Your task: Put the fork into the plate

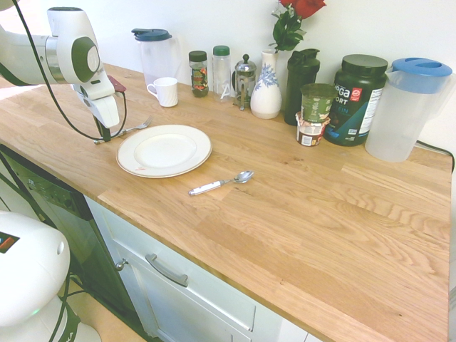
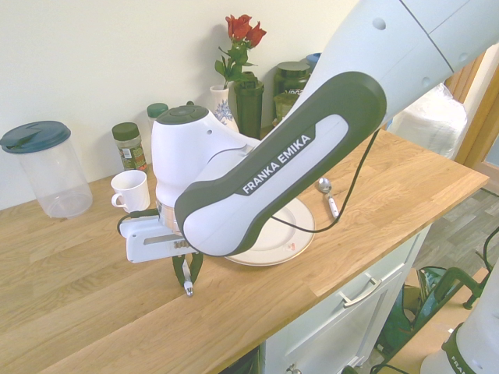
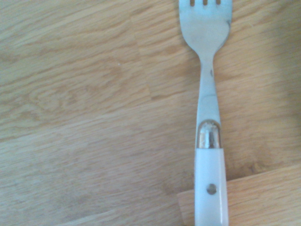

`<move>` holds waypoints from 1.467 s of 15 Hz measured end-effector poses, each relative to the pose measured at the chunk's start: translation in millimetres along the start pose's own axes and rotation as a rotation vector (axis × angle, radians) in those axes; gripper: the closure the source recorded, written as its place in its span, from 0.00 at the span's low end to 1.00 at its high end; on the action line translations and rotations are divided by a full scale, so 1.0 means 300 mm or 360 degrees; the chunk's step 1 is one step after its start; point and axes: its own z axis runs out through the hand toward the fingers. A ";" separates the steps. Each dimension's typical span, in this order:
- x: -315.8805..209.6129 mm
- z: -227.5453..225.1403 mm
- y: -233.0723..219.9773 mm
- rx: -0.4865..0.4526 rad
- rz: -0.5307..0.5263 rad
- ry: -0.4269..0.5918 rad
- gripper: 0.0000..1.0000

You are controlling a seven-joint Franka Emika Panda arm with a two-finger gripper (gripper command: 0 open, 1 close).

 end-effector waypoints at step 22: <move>0.418 -0.243 0.362 0.0076 0.0221 0.0130 1.00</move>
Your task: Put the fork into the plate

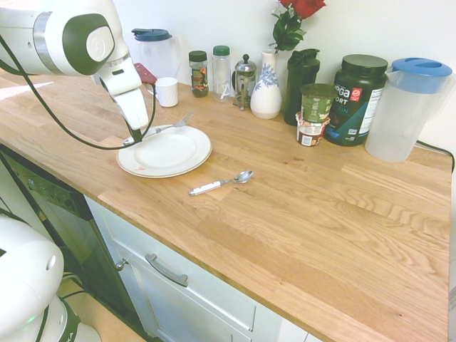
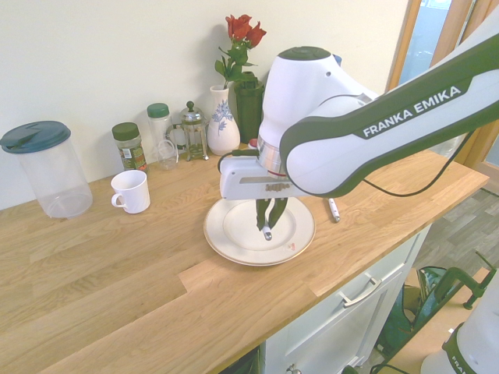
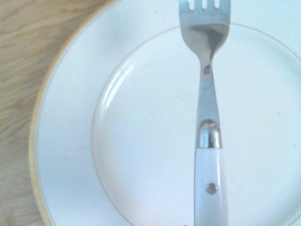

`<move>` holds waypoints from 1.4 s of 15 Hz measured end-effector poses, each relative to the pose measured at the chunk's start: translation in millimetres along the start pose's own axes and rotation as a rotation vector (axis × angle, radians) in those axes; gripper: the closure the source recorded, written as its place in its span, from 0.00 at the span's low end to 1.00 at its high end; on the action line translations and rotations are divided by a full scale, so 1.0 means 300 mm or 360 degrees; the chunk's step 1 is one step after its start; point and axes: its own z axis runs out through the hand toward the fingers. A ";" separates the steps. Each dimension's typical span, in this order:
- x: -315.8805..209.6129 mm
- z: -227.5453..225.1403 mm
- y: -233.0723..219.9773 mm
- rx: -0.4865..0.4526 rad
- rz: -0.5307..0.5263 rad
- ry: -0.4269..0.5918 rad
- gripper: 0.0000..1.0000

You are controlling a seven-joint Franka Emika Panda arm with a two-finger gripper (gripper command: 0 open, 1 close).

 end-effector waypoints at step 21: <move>-0.007 0.109 0.025 -0.0045 0.0006 -0.0070 0.00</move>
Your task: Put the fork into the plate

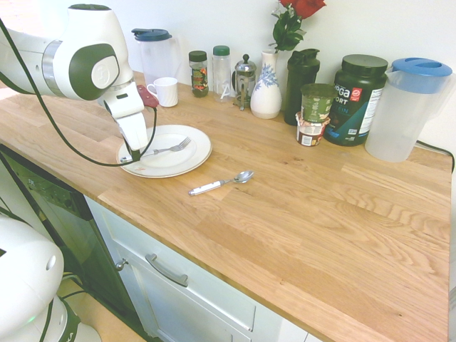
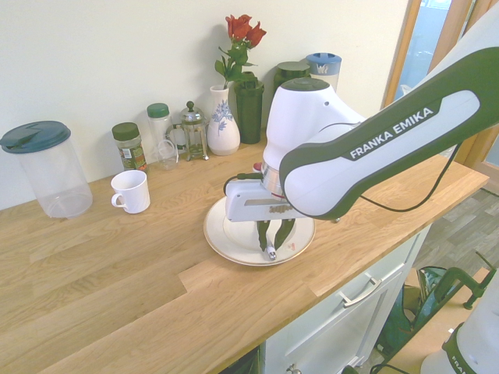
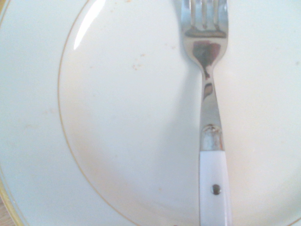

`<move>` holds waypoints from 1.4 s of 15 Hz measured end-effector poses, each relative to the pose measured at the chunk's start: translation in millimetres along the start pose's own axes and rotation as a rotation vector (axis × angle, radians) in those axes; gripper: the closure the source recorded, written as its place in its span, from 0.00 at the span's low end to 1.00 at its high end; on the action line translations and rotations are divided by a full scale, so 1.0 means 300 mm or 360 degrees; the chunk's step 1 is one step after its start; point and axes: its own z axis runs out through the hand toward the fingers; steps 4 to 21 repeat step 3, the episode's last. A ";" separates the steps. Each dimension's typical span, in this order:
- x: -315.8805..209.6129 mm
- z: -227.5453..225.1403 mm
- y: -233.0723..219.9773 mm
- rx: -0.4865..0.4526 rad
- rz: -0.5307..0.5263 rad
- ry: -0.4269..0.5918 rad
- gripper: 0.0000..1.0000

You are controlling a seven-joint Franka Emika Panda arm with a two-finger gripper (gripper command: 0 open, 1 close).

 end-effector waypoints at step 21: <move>0.010 -0.038 -0.034 0.0042 0.0004 0.0004 0.00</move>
